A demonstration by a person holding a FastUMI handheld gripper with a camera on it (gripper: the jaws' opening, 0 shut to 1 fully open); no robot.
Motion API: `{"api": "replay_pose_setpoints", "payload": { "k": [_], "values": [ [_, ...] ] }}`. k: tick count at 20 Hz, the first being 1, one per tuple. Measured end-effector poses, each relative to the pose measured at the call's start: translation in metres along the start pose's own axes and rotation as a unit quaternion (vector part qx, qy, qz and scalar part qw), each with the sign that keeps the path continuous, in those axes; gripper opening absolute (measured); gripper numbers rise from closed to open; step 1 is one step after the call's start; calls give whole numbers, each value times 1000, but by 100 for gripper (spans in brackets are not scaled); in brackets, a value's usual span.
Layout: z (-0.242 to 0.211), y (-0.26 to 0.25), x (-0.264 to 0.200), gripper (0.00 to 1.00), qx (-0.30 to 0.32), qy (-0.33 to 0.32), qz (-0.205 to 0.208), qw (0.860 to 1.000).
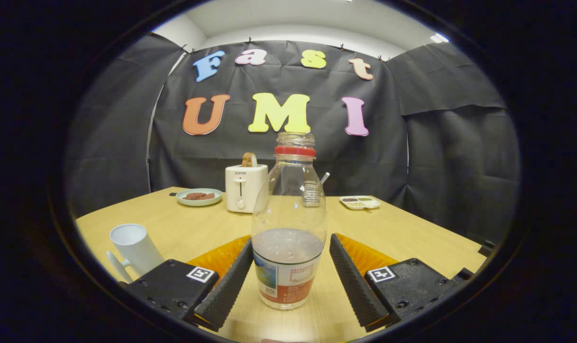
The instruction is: Take the bottle from table, then pour the juice into the cup, finally place the bottle on the coaster
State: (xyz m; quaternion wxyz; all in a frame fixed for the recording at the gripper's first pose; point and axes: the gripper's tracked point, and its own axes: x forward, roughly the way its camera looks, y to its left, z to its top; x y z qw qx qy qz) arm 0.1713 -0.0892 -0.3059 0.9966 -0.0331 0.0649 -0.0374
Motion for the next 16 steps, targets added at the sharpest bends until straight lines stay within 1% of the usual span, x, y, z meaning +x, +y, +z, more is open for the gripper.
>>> {"api": "replay_pose_setpoints", "payload": {
  "k": [2,5,7,10,16],
  "values": [
    [0,-1,4,100,-2,-4,-1,1000],
    [-5,-2,11,100,6,6,2,1000],
    [-4,4,12,98,8,5,14,1000],
    [-3,5,11,84,-1,1,17,1000],
    [11,-5,-7,82,-13,-14,4,1000]
  ]
}}
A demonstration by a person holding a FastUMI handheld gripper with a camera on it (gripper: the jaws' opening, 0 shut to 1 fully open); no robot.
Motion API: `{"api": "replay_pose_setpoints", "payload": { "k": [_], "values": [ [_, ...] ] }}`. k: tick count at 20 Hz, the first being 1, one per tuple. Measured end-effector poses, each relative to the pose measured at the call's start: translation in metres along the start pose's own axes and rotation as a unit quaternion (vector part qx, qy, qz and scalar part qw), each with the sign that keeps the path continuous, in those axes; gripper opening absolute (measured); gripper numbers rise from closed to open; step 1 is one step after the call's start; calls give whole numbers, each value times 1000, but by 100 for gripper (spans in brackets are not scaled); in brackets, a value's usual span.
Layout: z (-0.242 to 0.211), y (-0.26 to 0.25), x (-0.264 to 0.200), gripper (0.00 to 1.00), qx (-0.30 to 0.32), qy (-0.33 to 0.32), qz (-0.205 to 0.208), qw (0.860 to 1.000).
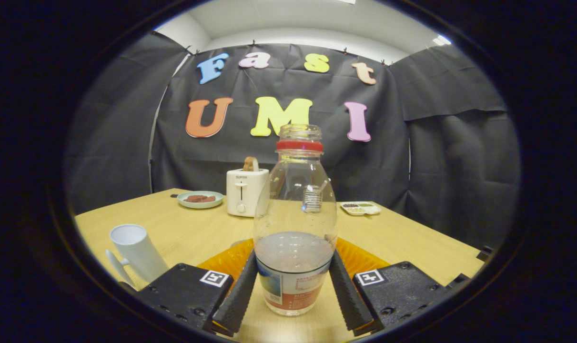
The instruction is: Take the bottle from table, then pour the juice into the cup, finally place the bottle on the coaster
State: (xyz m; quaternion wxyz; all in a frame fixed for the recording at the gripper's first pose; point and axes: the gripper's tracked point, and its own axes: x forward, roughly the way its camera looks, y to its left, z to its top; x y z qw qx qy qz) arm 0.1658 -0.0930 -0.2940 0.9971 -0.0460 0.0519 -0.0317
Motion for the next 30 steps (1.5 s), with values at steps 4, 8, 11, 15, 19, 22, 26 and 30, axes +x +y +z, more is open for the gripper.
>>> {"api": "replay_pose_setpoints", "payload": {
  "k": [4,8,11,15,19,22,26,30],
  "values": [
    [14,-7,-15,82,2,-4,-7,1000],
    [24,-7,-27,82,-15,3,-8,1000],
    [35,1,-39,82,-73,3,0,997],
    [45,-3,-44,82,-158,0,-14,987],
    [47,-1,-39,82,-230,11,-14,973],
    [45,7,-32,82,-296,23,6,955],
    [46,10,-29,82,-384,32,10,923],
    [49,24,-26,81,-460,21,8,888]
  ]
}}
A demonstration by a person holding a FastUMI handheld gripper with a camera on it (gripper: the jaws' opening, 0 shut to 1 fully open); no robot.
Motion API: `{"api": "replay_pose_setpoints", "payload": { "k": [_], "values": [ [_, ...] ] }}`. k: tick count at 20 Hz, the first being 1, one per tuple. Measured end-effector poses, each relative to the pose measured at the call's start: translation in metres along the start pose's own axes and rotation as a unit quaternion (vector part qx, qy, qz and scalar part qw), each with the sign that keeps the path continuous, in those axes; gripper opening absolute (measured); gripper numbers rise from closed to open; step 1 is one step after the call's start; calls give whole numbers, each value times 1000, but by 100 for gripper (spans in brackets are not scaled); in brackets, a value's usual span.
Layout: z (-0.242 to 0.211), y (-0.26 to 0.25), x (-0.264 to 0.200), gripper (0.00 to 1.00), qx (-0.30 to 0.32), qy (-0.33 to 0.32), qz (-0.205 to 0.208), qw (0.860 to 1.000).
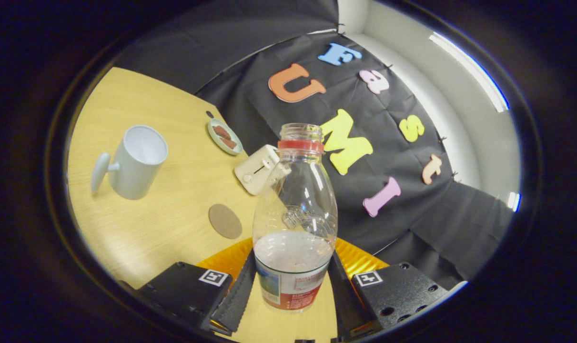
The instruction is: Take the bottle from table, then pour the juice into the cup, finally place the bottle on the coaster
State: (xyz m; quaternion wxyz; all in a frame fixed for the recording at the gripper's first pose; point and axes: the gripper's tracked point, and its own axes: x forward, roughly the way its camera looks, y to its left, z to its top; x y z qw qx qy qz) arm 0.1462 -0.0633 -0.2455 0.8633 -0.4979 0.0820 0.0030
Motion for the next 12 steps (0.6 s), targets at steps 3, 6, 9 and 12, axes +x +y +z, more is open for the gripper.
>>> {"api": "replay_pose_setpoints", "payload": {
  "k": [3,6,9,12],
  "values": [
    [2,9,-2,82,-47,7,4,999],
    [9,-1,4,82,-112,9,-24,993],
    [13,-3,13,82,-175,6,-46,984],
    [22,2,11,81,-222,-2,-55,973]
  ]
}}
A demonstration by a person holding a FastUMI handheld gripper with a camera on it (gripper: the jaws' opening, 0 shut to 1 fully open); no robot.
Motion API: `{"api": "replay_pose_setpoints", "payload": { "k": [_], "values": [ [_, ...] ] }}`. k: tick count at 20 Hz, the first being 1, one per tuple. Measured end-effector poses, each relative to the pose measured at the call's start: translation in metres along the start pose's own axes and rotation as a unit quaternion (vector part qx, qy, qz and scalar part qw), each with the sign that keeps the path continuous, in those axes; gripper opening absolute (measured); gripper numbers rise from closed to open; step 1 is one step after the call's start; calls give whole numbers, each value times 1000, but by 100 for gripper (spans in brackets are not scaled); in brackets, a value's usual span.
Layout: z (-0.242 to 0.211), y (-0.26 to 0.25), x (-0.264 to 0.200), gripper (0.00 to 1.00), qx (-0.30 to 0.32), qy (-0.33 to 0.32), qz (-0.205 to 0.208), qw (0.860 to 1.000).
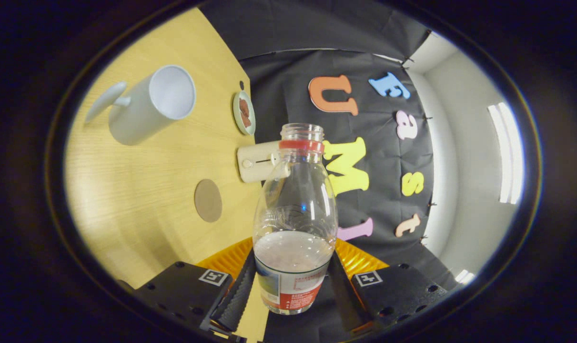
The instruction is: Take the bottle from table, then pour the juice into the cup, finally place the bottle on the coaster
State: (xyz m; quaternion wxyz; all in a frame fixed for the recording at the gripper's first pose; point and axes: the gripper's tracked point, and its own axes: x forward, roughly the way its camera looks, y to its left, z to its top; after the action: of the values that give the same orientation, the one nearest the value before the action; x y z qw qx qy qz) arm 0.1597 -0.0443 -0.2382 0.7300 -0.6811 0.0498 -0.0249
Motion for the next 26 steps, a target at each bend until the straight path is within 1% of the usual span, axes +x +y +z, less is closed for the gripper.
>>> {"api": "replay_pose_setpoints", "payload": {
  "k": [6,9,13,18,26],
  "values": [
    [31,7,-17,81,-56,-22,-1,998],
    [37,9,-21,81,-83,-26,-3,996],
    [40,-2,-14,81,-124,-28,-19,992],
    [38,-5,-12,81,-148,-21,-27,988],
    [44,-5,-15,81,-174,-30,-35,984]
  ]
}}
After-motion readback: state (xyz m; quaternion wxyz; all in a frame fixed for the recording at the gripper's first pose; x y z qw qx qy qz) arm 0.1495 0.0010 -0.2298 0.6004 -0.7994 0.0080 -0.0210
